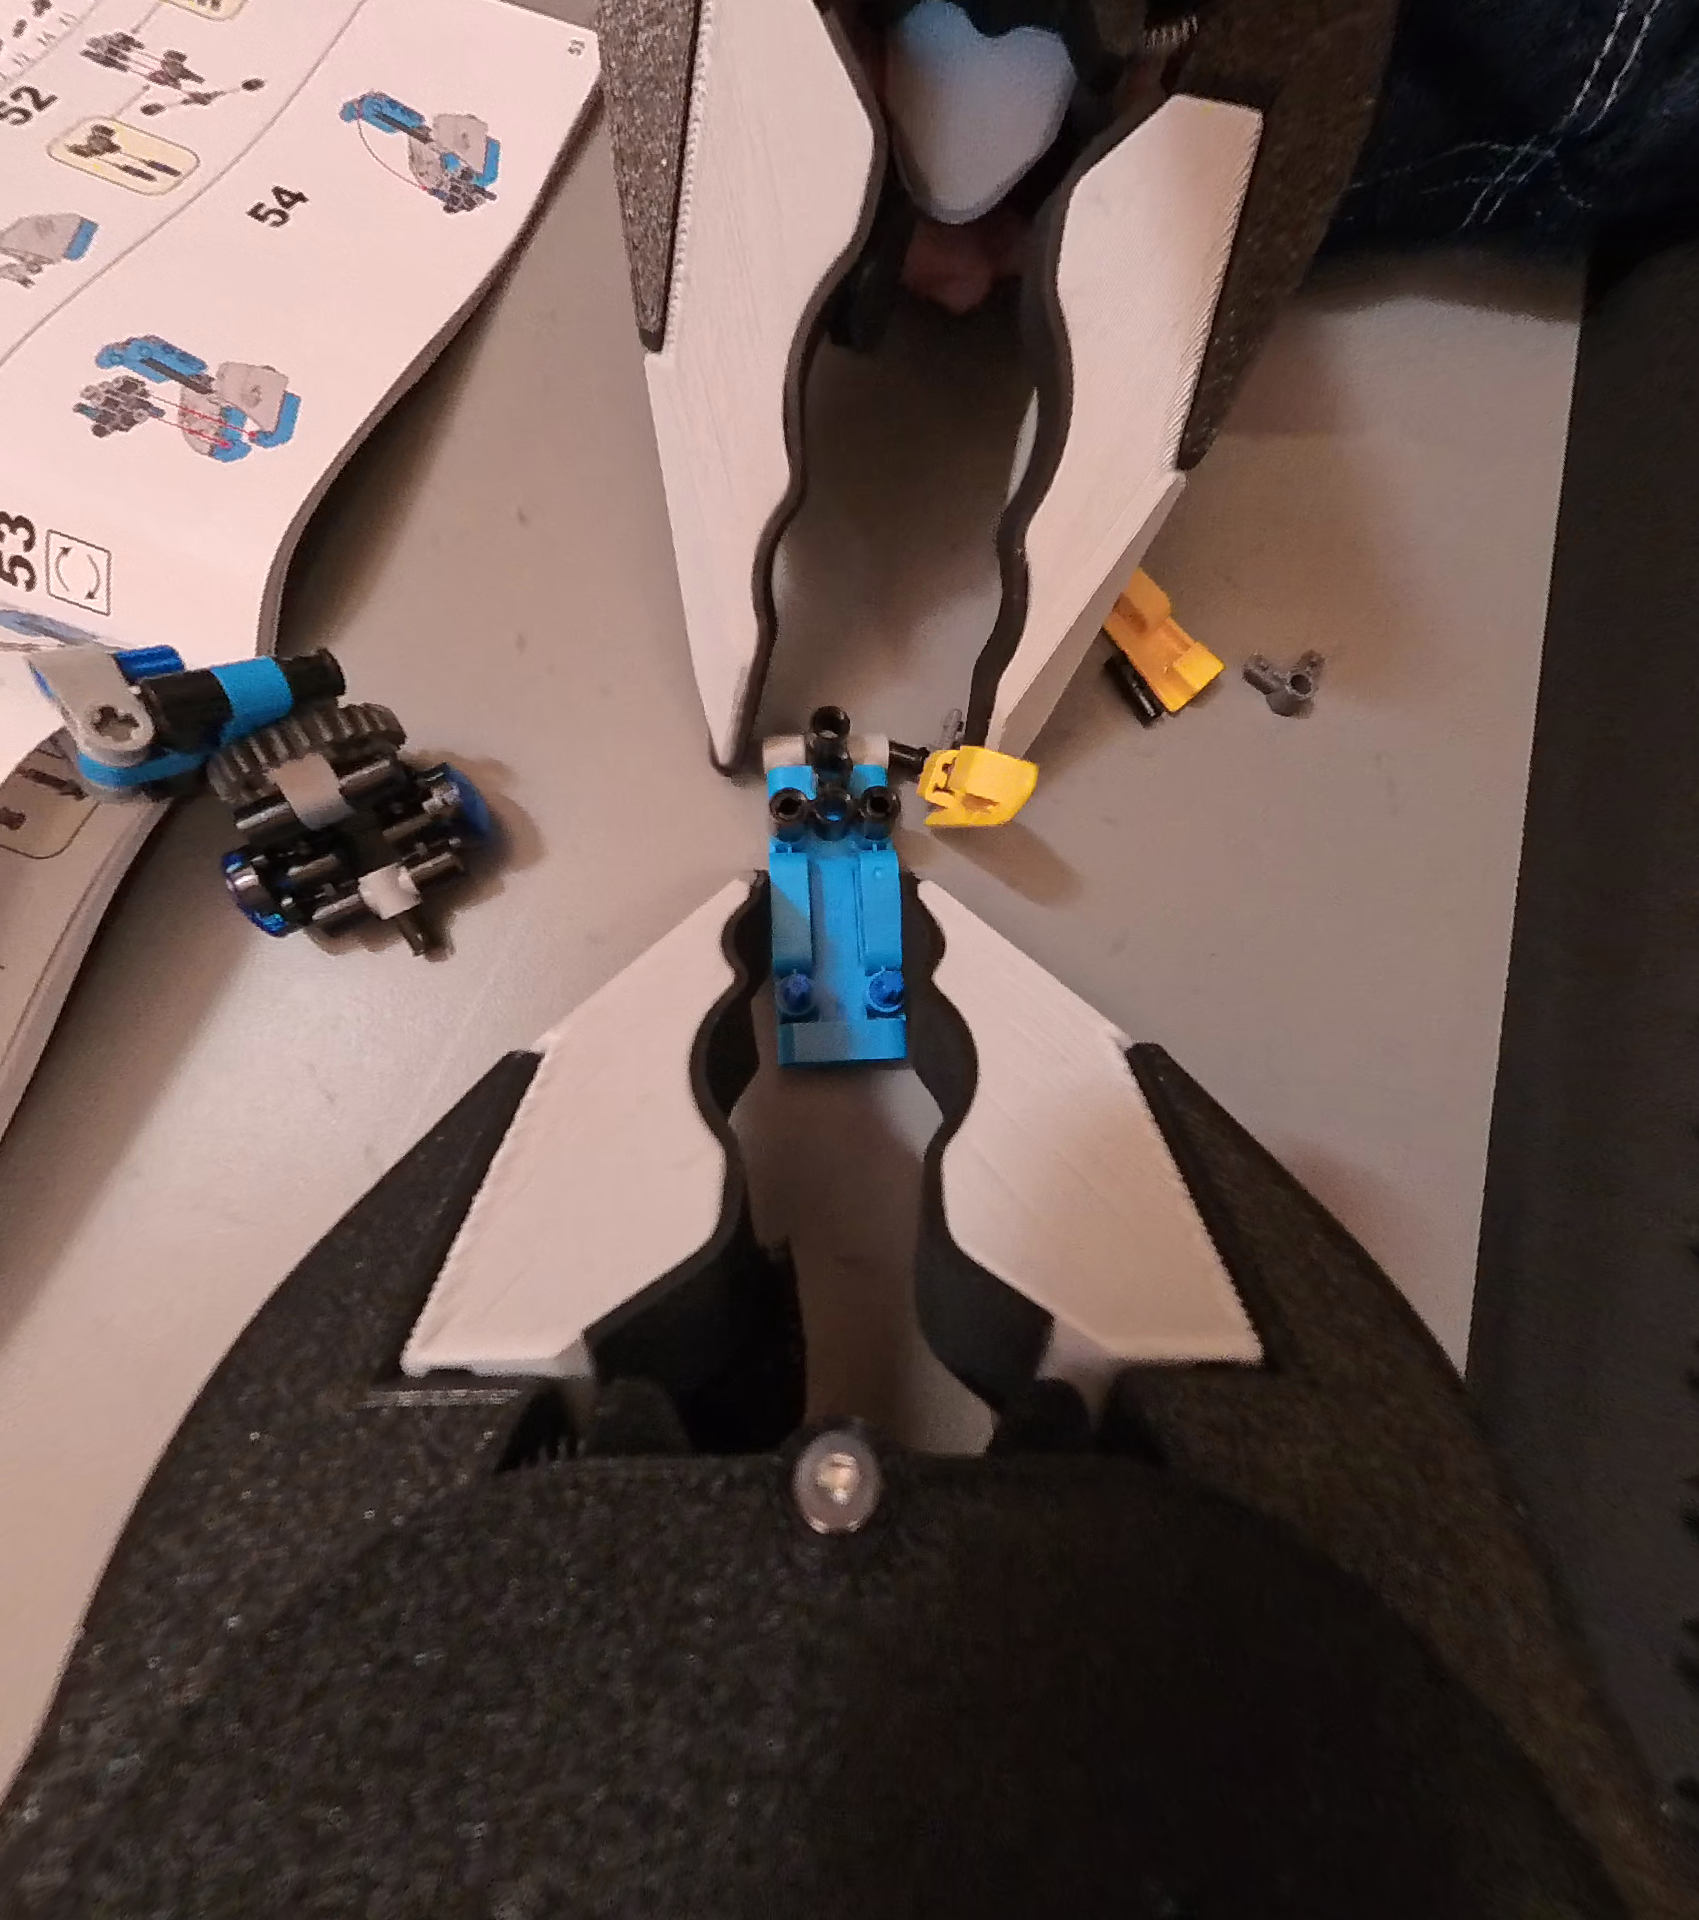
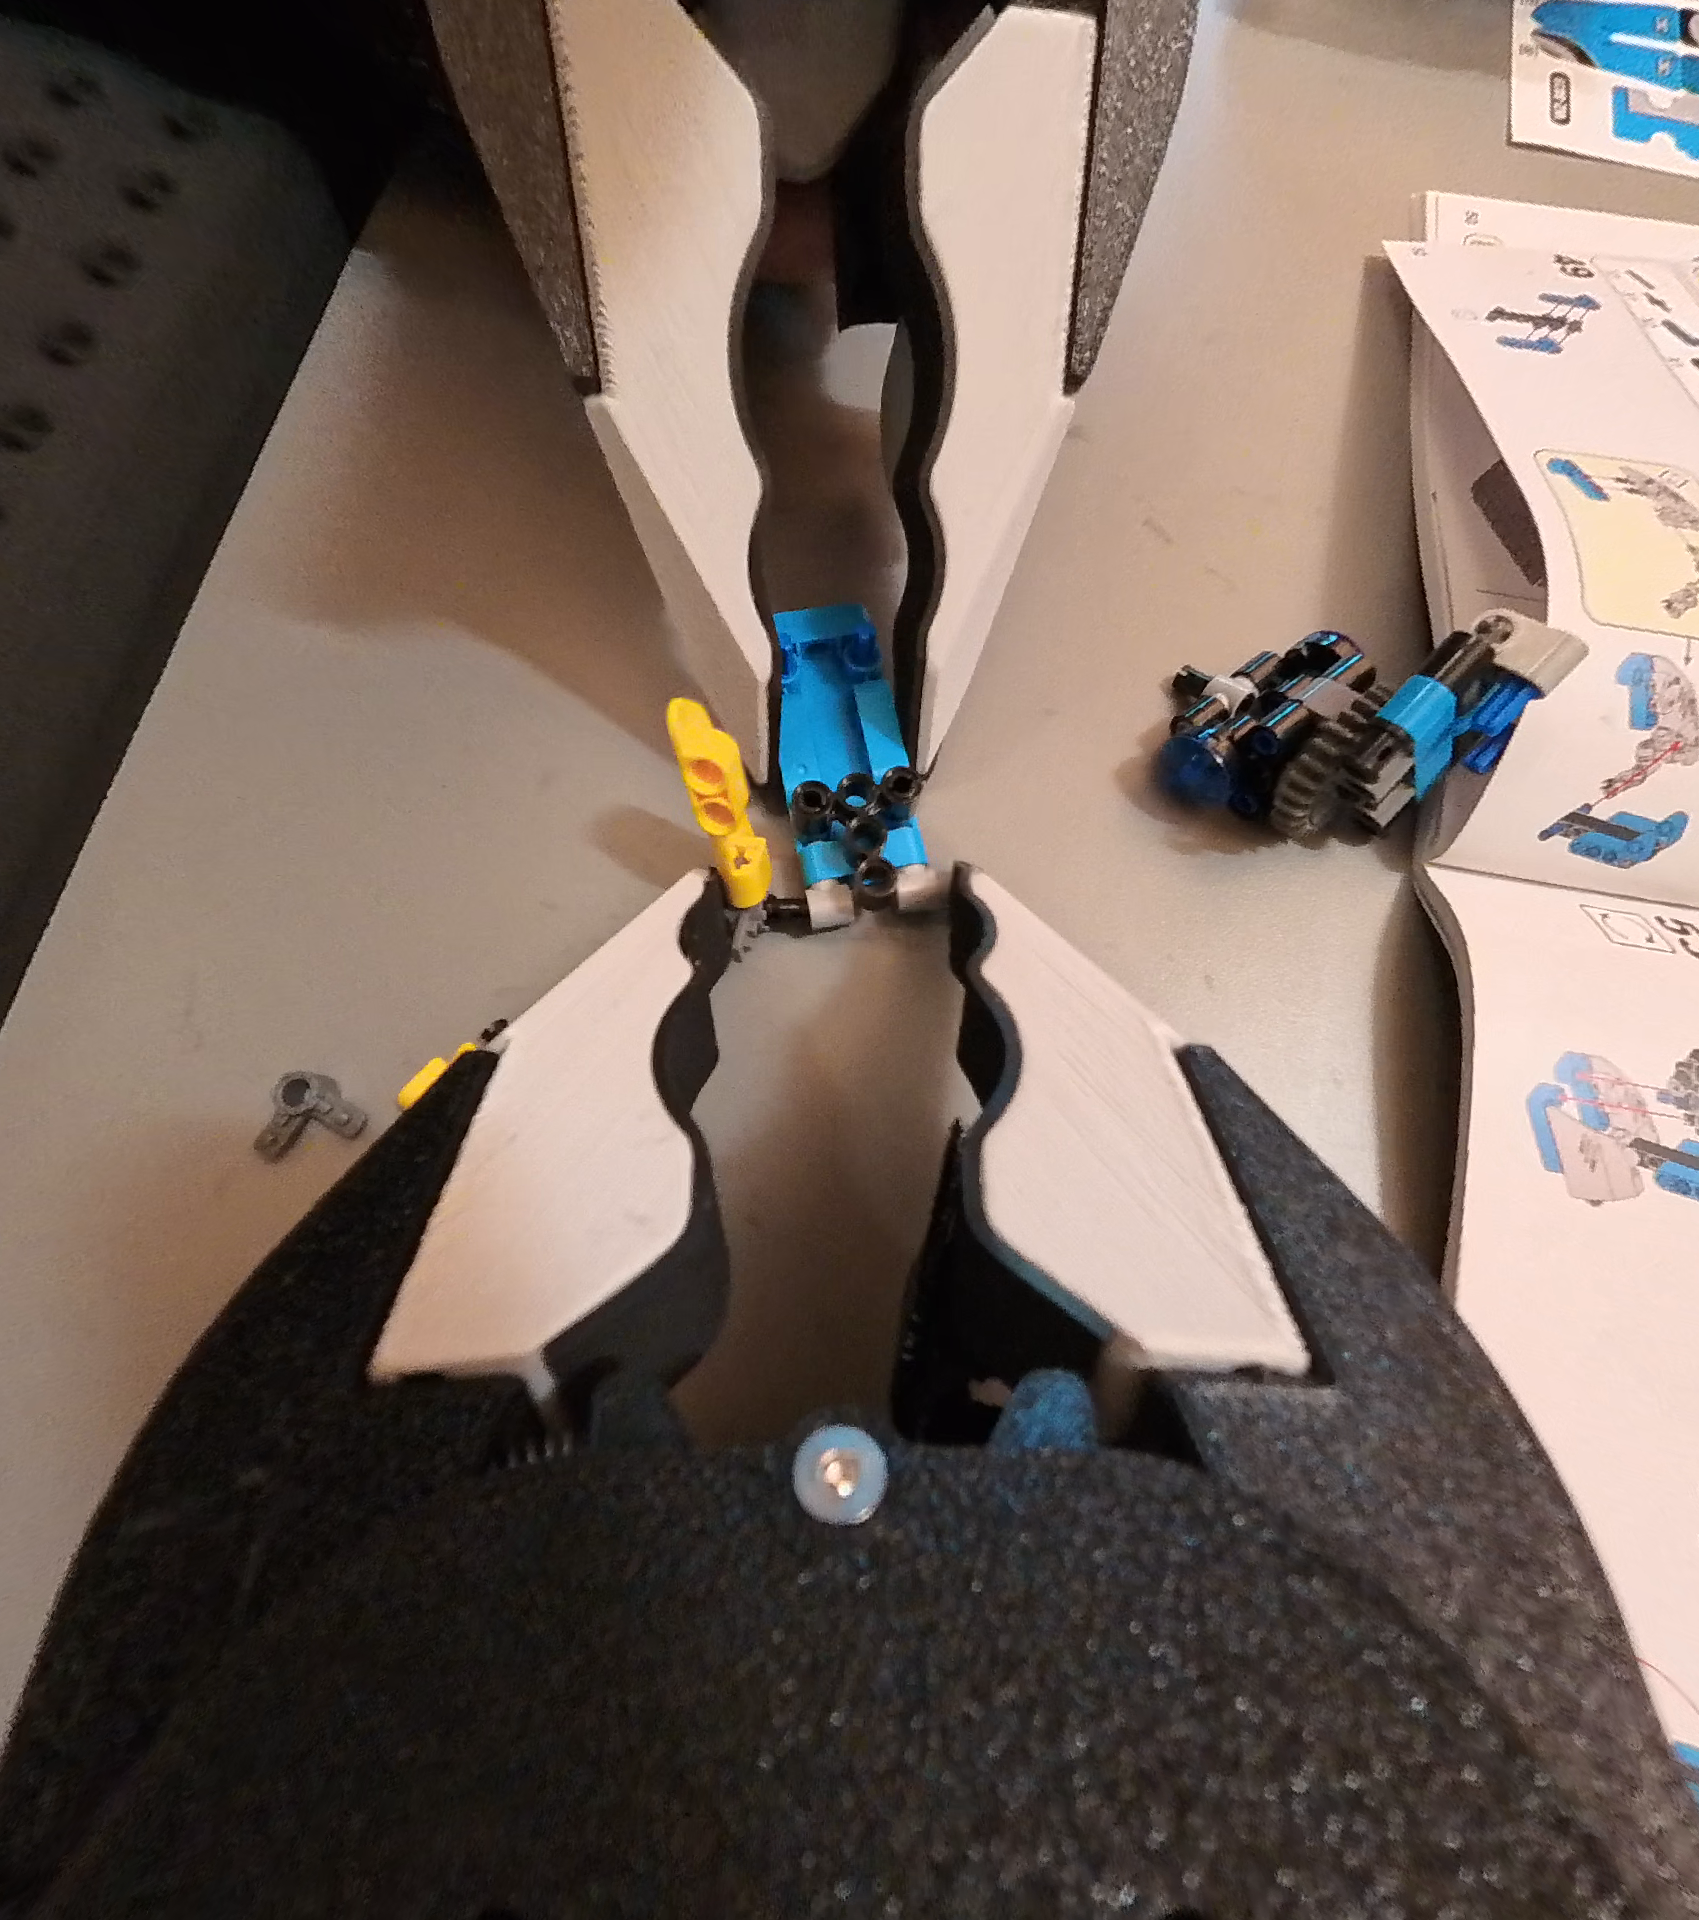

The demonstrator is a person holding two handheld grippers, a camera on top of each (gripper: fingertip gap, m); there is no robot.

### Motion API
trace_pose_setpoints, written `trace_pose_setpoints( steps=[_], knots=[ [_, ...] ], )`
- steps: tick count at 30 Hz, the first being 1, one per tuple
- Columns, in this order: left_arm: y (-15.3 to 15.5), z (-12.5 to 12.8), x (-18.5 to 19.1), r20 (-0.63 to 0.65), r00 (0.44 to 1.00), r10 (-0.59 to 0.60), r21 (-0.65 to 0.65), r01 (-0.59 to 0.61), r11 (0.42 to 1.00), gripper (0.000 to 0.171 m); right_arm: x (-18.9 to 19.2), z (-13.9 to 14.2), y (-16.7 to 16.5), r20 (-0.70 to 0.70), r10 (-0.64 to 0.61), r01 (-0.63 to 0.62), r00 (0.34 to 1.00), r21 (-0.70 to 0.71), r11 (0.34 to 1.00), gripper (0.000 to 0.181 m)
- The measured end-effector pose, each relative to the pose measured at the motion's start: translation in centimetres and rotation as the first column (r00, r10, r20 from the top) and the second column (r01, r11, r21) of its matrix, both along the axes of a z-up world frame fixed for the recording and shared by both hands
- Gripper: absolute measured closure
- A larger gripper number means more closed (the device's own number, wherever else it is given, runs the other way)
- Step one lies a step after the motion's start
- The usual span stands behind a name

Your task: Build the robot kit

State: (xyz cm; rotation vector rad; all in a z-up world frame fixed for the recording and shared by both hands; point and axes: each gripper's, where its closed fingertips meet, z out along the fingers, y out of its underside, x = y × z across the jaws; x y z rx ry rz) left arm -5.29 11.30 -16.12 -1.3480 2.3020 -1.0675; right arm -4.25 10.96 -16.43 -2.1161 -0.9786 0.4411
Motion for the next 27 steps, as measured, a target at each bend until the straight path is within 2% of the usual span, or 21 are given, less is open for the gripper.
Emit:
trace_pose_setpoints(
  steps=[8,13,24,27],
  knots=[
    [0.02,-0.03,-0.06,-0.003,0.999,-0.035,-0.010,0.035,0.999,0.147,-0.02,-0.04,-0.32,-0.024,0.013,-0.014,1.000,-0.028,1.000,0.141],
    [0.04,0.08,-0.05,-0.020,0.999,-0.040,-0.076,0.039,0.996,0.147,-0.03,-0.07,-0.34,-0.020,0.015,-0.015,1.000,-0.023,1.000,0.140],
    [0.08,-0.02,0.06,0.011,1.000,-0.027,-0.040,0.027,0.999,0.147,-0.02,0.11,-0.21,-0.075,0.000,-0.005,0.997,-0.068,0.998,0.144],
    [0.10,0.06,0.03,-0.014,1.000,-0.027,-0.088,0.026,0.996,0.148,-0.07,0.00,-0.31,-0.045,0.010,-0.012,0.999,-0.044,0.999,0.143]
  ],
)
